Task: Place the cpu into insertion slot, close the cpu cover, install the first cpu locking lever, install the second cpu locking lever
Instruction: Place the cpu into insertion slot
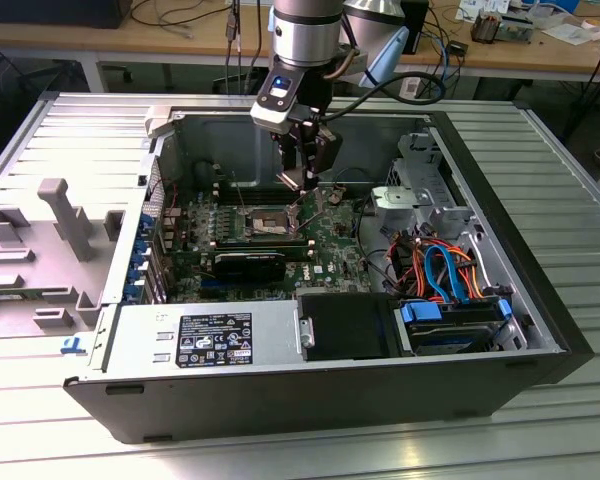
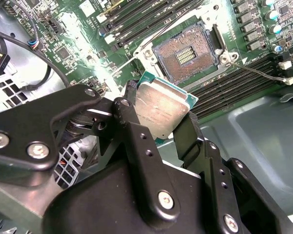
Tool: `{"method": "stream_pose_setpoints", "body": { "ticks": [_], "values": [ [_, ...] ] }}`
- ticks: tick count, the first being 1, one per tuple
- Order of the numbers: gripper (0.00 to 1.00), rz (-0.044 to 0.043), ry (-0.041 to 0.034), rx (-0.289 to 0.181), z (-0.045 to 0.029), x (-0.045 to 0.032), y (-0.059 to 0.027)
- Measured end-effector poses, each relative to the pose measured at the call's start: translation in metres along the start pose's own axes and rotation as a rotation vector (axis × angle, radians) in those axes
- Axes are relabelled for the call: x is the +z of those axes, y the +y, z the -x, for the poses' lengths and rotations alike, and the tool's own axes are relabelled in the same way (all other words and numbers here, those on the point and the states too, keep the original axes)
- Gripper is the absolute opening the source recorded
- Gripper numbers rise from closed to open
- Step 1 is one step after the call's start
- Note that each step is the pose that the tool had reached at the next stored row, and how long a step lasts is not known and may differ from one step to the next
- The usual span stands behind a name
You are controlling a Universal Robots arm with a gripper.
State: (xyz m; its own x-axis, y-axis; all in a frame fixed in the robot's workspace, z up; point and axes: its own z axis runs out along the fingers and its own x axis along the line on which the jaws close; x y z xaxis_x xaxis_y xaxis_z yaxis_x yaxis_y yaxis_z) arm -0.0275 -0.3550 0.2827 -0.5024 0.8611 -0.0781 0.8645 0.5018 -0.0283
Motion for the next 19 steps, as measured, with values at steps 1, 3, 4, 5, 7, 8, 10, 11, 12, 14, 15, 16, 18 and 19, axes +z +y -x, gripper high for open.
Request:
{"method": "stream_pose_setpoints", "body": {
  "ticks": [1,3,4,5,7,8,10,11,12,14,15,16,18,19],
  "values": [
    [0.54,-0.0001,0.0000,0.001,0.0000,0.0000,0.0000],
    [0.54,-0.0002,0.0001,0.002,0.0000,0.0000,0.0000],
    [0.54,-0.0002,0.0001,0.003,0.0000,0.0000,0.0000],
    [0.54,-0.0003,0.0001,0.004,0.0000,0.0000,0.0000],
    [0.54,-0.0004,0.0001,0.005,0.0000,0.0000,0.0000],
    [0.54,-0.0004,0.0001,0.005,0.0000,0.0000,0.0000],
    [0.54,-0.0005,0.0002,0.007,0.0000,0.0000,0.0000],
    [0.54,-0.0006,0.0003,0.008,0.0000,0.0000,0.0000],
    [0.54,-0.0007,0.0003,0.009,0.0000,0.0000,0.0000],
    [0.54,-0.0008,0.0003,0.011,0.0000,0.0000,0.0000],
    [0.54,-0.0009,0.0003,0.012,0.0000,0.0000,0.0000],
    [0.54,-0.0009,0.0003,0.012,0.0000,0.0000,0.0000],
    [0.54,-0.0010,0.0003,0.014,0.0000,0.0000,0.0000],
    [0.54,-0.0011,0.0004,0.015,0.0000,0.0000,0.0000]
  ]
}}
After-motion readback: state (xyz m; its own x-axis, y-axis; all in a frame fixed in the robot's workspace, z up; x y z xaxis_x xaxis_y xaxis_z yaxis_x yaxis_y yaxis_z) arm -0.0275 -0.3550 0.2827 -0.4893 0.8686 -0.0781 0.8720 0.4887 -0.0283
